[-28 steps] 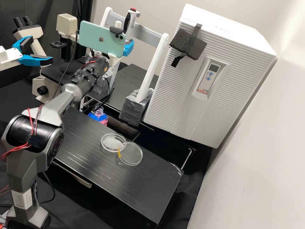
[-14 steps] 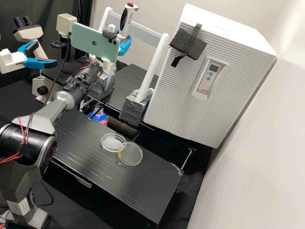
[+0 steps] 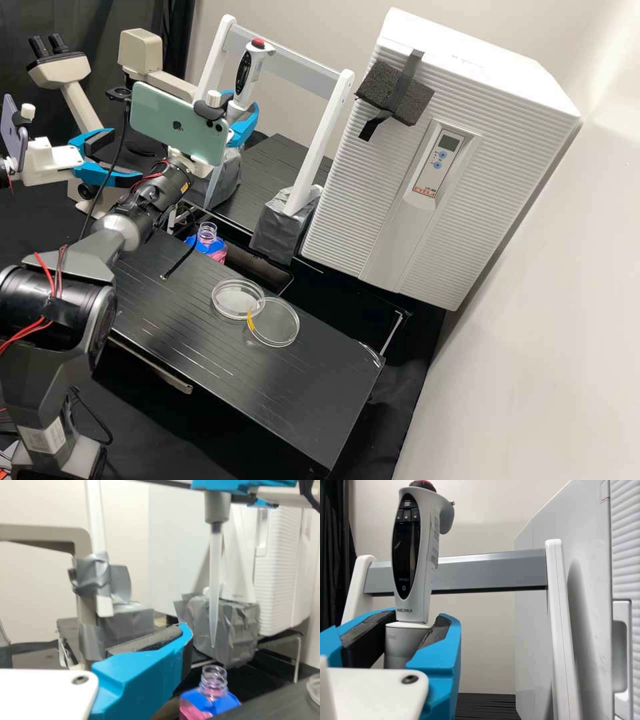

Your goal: Use the pipette

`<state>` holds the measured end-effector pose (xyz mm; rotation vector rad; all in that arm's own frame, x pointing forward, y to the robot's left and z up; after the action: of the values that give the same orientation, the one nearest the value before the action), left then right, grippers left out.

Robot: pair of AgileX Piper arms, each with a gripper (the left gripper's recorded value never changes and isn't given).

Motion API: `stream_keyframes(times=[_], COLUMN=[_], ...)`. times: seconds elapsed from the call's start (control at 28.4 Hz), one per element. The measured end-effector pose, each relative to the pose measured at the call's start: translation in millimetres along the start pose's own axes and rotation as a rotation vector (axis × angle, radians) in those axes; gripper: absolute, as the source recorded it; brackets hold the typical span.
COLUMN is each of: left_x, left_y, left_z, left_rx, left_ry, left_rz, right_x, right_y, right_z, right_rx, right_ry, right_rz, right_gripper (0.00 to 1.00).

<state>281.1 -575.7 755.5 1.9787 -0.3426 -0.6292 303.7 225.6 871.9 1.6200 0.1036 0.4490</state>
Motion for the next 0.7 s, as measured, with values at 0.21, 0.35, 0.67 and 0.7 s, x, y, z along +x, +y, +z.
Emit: stream_keyframes(times=[0.21,0.35,0.67,0.7], left_x=[1.1,-1.9,-5.6,-5.6], left_y=[-9.9,-20.3,-35.0,-35.4], left_z=[4.9,11.1,19.7,21.1], left_rx=[0.023,0.04,0.049,0.05], left_ry=[-0.013,-0.039,-0.07,-0.076], left_rz=[-0.039,-0.082,-0.14,-0.141], right_x=[-2,-4,-7,-7], right_y=[-9.7,-20.3,-30.7,-30.4], right_z=[7.1,16.3,24.1,24.2], right_rx=[-0.018,-0.037,-0.049,-0.049], right_ry=[0.008,-0.012,-0.031,-0.028], right_rz=[0.045,0.025,-0.003,0.003], right_gripper=[0.0,0.0,0.0,0.0])
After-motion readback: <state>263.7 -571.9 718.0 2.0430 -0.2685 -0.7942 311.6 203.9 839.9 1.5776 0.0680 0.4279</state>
